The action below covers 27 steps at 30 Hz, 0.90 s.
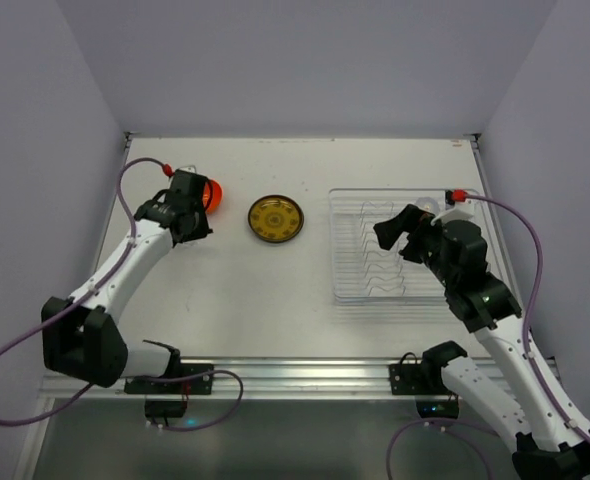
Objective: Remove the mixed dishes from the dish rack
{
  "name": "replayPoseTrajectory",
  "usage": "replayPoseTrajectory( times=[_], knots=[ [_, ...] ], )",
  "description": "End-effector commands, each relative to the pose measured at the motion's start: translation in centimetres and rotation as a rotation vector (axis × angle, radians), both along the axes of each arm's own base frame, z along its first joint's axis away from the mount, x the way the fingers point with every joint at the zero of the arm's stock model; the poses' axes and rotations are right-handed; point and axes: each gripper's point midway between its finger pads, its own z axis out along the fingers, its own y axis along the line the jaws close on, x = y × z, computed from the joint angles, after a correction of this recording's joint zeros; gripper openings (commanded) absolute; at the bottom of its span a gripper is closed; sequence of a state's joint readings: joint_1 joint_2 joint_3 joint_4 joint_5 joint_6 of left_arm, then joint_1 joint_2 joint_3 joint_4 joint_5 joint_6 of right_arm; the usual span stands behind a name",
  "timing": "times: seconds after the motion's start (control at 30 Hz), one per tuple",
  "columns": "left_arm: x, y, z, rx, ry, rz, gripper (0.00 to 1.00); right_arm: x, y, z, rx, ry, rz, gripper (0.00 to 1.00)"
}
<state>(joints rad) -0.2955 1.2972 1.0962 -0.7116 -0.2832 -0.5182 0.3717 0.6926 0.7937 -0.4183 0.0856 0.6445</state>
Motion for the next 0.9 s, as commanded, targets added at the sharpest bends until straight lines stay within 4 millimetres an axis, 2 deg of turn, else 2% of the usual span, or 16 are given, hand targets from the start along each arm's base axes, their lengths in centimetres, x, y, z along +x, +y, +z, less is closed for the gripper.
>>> replayPoseTrajectory(
  times=[0.0, 0.03, 0.2, 0.3, 0.33, 0.43, 0.67, 0.77, 0.83, 0.87],
  knots=[
    [-1.3, 2.9, -1.6, 0.110, 0.180, -0.054, 0.00, -0.1, -1.4, 1.5, -0.108, -0.029, -0.015, 0.99],
    [-1.4, 3.2, -3.0, 0.122, 0.240, -0.053, 0.00, -0.2, -1.5, 1.5, -0.122, -0.033, -0.008, 0.99],
    [-1.4, 3.4, -5.5, 0.132, 0.337, -0.091, 0.00, -0.4, -1.8, 0.9, -0.173, -0.039, 0.008, 0.99],
    [-1.4, 3.5, -6.3, 0.147, 0.378, -0.096, 0.00, -0.6, -1.9, 0.0, -0.197, -0.028, 0.021, 0.99],
    [-1.3, 3.3, -6.4, 0.143, 0.380, -0.107, 0.04, -0.6, -1.9, -0.2, -0.202, -0.023, 0.023, 0.99],
    [-1.0, 2.7, -7.0, 0.119, 0.388, -0.124, 0.08, -0.4, -1.9, -1.2, -0.219, 0.001, 0.027, 0.99],
    [-0.8, 2.4, -7.5, 0.110, 0.389, -0.138, 0.14, -0.5, -1.8, -1.3, -0.211, 0.003, 0.027, 0.99],
    [-0.6, 2.3, -7.1, 0.102, 0.369, -0.141, 0.23, -0.6, -1.9, -1.4, -0.206, 0.003, 0.022, 0.99],
    [-0.5, 2.3, -6.5, 0.099, 0.347, -0.140, 0.40, -0.5, -1.8, -1.4, -0.202, 0.007, 0.022, 0.99],
    [-0.3, 2.3, -6.1, 0.096, 0.333, -0.137, 0.44, -0.4, -1.8, -1.5, -0.202, 0.013, 0.021, 0.99]
  ],
)
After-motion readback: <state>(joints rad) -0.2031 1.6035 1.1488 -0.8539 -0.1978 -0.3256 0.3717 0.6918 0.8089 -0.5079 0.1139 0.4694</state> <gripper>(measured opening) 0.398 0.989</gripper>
